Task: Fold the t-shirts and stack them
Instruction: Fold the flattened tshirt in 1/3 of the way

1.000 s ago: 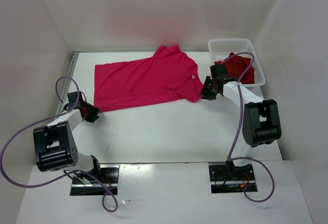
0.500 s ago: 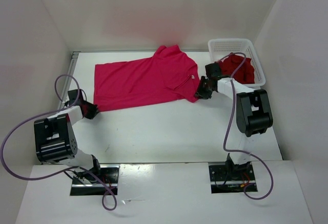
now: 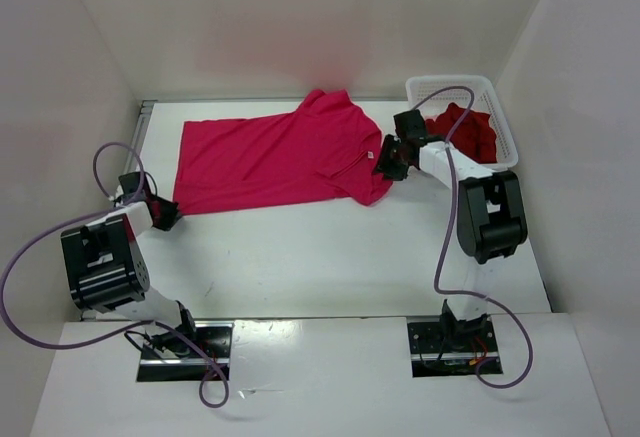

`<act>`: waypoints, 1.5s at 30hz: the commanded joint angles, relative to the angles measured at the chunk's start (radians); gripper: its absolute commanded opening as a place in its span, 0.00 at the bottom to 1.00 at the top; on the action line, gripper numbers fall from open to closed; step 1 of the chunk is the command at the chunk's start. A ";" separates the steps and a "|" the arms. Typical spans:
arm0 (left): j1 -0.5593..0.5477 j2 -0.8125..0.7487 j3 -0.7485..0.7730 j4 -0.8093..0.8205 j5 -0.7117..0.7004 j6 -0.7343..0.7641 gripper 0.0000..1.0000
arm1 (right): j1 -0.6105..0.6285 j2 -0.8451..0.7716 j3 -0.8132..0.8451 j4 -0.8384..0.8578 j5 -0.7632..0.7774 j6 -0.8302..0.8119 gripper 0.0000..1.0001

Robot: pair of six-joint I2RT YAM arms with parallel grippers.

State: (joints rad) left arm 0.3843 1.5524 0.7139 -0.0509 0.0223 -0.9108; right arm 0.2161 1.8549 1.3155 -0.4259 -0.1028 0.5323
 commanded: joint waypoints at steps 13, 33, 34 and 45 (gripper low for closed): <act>0.073 0.069 0.088 -0.026 0.005 0.069 0.00 | 0.065 0.133 0.042 0.033 -0.161 -0.022 0.41; 0.073 0.060 0.090 -0.026 0.014 0.087 0.00 | 0.065 0.122 0.102 0.043 -0.049 0.006 0.05; 0.073 0.060 0.090 -0.026 0.014 0.087 0.00 | 0.065 0.122 0.114 0.042 -0.034 0.006 0.05; 0.073 0.060 0.110 -0.044 -0.004 0.096 0.00 | 0.017 0.233 0.327 -0.036 0.023 -0.069 0.03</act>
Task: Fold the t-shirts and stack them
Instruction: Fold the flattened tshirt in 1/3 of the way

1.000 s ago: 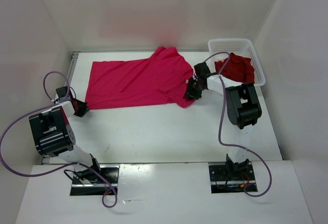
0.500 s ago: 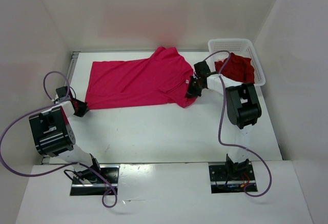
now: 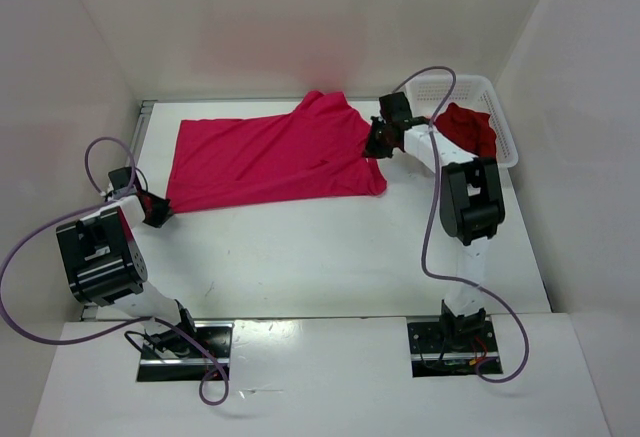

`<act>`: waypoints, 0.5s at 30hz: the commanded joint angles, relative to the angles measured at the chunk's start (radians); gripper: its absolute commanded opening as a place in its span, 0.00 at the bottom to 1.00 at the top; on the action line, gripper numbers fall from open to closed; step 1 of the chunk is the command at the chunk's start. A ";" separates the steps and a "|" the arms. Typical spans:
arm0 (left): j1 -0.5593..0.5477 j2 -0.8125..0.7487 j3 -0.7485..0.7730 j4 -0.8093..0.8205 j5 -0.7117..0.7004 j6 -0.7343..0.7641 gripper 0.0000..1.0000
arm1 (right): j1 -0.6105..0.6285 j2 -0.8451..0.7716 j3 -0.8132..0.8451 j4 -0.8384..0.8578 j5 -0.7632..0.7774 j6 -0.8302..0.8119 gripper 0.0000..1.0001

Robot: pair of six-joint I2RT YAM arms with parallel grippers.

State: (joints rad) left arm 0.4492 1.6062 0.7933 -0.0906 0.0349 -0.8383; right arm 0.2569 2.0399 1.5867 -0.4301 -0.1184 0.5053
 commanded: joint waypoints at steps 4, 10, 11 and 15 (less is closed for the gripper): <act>0.008 0.006 0.030 -0.005 -0.016 0.024 0.00 | -0.033 0.094 0.065 -0.021 0.010 -0.042 0.10; 0.008 0.006 0.030 -0.014 -0.026 0.024 0.00 | -0.033 0.080 0.053 -0.030 0.028 -0.042 0.31; 0.008 -0.003 0.040 -0.014 -0.026 0.024 0.00 | -0.033 0.047 0.053 -0.041 0.048 -0.042 0.34; 0.008 -0.041 0.060 -0.032 -0.035 0.033 0.00 | -0.033 -0.075 -0.025 -0.059 0.066 -0.031 0.41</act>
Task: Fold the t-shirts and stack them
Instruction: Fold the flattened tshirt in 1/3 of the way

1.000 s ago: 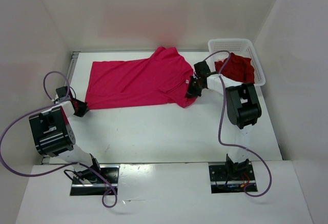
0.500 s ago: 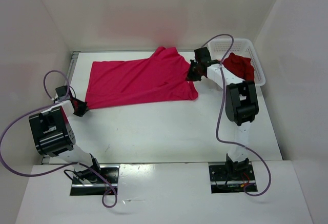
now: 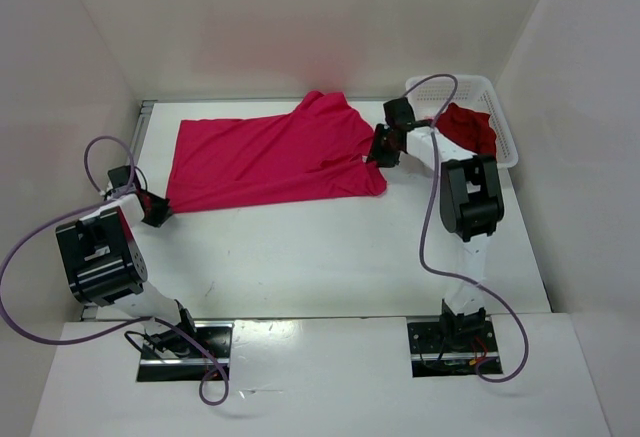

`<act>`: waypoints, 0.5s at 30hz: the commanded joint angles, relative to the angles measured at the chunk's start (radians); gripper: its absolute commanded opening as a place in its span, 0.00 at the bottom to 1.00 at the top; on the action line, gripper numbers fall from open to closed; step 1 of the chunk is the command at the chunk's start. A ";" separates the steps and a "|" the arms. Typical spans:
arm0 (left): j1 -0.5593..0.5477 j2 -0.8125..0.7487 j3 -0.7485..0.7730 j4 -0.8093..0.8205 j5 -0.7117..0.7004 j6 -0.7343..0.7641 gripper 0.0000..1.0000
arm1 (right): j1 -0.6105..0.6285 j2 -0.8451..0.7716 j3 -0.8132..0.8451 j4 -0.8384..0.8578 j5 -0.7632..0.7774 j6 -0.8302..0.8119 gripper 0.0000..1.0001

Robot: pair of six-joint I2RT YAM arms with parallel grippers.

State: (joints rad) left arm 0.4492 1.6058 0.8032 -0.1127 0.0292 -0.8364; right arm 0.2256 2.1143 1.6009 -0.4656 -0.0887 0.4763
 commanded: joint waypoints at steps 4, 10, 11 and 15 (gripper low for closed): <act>0.008 -0.052 0.059 -0.021 -0.029 0.042 0.00 | -0.002 -0.264 -0.238 -0.011 0.037 0.016 0.32; 0.008 -0.030 0.050 -0.002 -0.020 0.042 0.00 | 0.008 -0.319 -0.387 0.022 0.010 0.045 0.21; 0.008 -0.021 0.050 -0.002 -0.020 0.042 0.00 | 0.008 -0.320 -0.387 0.022 0.001 0.045 0.28; 0.008 -0.021 0.031 0.008 -0.002 0.033 0.00 | 0.008 -0.278 -0.397 0.034 -0.009 0.045 0.44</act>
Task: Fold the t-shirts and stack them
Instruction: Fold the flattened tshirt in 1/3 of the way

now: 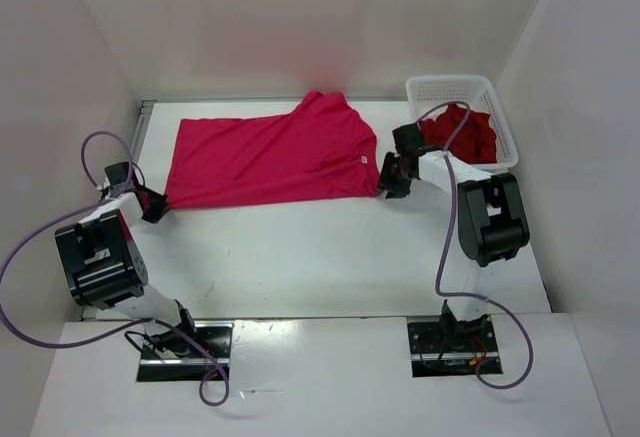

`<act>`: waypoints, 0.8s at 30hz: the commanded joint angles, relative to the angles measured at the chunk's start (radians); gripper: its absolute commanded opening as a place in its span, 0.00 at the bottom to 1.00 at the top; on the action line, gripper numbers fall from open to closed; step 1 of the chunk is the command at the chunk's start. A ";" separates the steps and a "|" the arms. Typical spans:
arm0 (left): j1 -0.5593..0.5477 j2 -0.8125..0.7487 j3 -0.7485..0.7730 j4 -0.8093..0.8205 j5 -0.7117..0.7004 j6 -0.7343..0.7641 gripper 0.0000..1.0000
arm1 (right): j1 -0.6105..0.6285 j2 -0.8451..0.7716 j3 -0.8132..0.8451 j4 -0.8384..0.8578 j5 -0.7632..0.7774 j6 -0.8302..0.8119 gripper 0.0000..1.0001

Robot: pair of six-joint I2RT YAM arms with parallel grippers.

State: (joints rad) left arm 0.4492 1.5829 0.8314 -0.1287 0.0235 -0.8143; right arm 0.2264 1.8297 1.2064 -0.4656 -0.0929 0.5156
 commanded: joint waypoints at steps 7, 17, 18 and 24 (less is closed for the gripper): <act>0.008 0.011 -0.006 0.034 0.013 0.010 0.00 | 0.007 0.072 0.056 0.105 -0.024 0.037 0.45; 0.008 0.011 0.003 -0.009 -0.025 0.020 0.01 | 0.007 -0.019 -0.010 0.044 0.093 0.090 0.05; 0.008 0.011 0.003 -0.021 -0.037 0.020 0.00 | 0.007 -0.036 -0.049 0.032 0.093 0.090 0.05; 0.028 -0.053 -0.008 -0.113 -0.073 0.053 0.00 | -0.015 -0.171 -0.270 -0.022 0.067 0.129 0.05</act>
State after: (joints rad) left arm 0.4530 1.5829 0.8307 -0.1818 0.0025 -0.8032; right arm 0.2264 1.7412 1.0393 -0.4225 -0.0559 0.6140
